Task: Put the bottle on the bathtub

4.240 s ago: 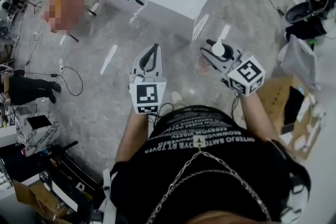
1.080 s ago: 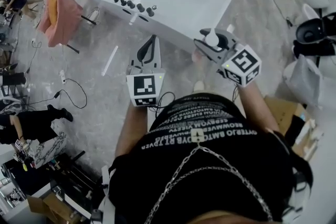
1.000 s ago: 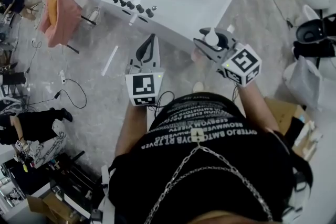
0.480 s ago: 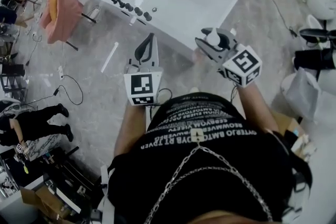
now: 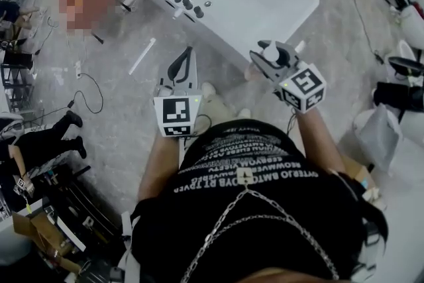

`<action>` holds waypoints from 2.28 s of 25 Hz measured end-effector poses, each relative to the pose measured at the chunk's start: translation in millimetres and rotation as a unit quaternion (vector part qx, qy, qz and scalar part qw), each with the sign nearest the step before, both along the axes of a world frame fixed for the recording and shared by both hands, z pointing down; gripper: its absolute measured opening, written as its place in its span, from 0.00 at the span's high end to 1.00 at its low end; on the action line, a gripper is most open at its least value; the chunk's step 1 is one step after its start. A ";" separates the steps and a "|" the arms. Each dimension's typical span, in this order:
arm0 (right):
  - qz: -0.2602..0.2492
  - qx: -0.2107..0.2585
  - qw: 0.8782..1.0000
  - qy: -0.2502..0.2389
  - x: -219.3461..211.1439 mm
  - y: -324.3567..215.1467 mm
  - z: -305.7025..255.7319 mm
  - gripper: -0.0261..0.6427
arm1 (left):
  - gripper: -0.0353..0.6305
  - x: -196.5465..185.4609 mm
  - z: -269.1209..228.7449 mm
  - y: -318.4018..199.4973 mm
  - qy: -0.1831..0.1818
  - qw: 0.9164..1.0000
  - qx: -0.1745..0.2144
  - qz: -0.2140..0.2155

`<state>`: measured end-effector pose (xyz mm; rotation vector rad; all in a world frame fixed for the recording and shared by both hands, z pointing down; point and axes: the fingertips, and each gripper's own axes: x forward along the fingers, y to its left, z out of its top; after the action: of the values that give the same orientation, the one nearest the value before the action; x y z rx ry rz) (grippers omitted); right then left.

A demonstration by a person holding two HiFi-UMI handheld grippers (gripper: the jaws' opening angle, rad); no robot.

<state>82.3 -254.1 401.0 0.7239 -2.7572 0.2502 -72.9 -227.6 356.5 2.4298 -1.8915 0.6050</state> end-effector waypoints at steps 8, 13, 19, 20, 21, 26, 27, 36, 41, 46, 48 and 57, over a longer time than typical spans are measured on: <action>-0.001 -0.013 1.000 0.009 -34.3 -16.3 22.4 0.78 | 0.95 -32.9 14.9 -22.1 0.009 1.000 -0.004 -0.002; 0.000 -0.018 1.000 0.016 -51.5 -32.3 33.7 0.78 | 0.95 -45.6 18.2 -38.3 0.012 1.000 -0.004 0.006; 0.010 -0.026 0.999 0.040 -70.0 -62.2 55.8 0.78 | 0.95 -65.2 27.6 -59.3 0.009 1.000 -0.010 0.009; 0.011 -0.027 0.999 0.040 -71.9 -68.4 58.7 0.78 | 0.95 -67.9 31.6 -62.9 0.009 1.000 -0.015 0.008; 0.012 -0.029 0.999 0.040 -74.2 -73.9 61.3 0.78 | 0.95 -71.0 35.7 -65.6 0.010 1.000 -0.021 0.008; 0.020 -0.041 0.998 0.050 -85.4 -94.6 88.1 0.78 | 0.95 -84.5 53.4 -75.2 0.015 0.999 -0.042 0.006; 0.022 -0.046 0.997 0.056 -86.5 -97.8 95.5 0.78 | 0.95 -84.1 57.0 -77.3 0.017 0.999 -0.045 0.007; 0.049 -0.079 0.993 0.068 -94.9 -124.1 155.6 0.77 | 0.95 -89.0 86.8 -96.4 0.011 0.997 -0.072 0.025; 0.058 -0.087 0.991 0.085 -95.9 -134.4 183.2 0.77 | 0.95 -91.6 93.9 -104.2 0.008 0.996 -0.077 0.032; 0.066 -0.095 0.989 0.094 -103.7 -151.5 199.1 0.77 | 0.95 -101.2 109.7 -112.4 0.029 0.995 -0.092 0.024; 0.069 -0.096 0.988 0.097 -104.2 -152.9 207.9 0.77 | 0.95 -102.2 115.5 -109.0 0.047 0.995 -0.090 0.018; 0.084 -0.094 0.985 0.120 -104.1 -175.5 244.2 0.77 | 0.95 -107.4 136.8 -113.4 0.064 0.992 -0.108 0.020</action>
<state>-21.8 -429.6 645.2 0.8743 -2.4105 0.4237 -180.3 -341.0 493.3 2.3137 -1.6409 0.6061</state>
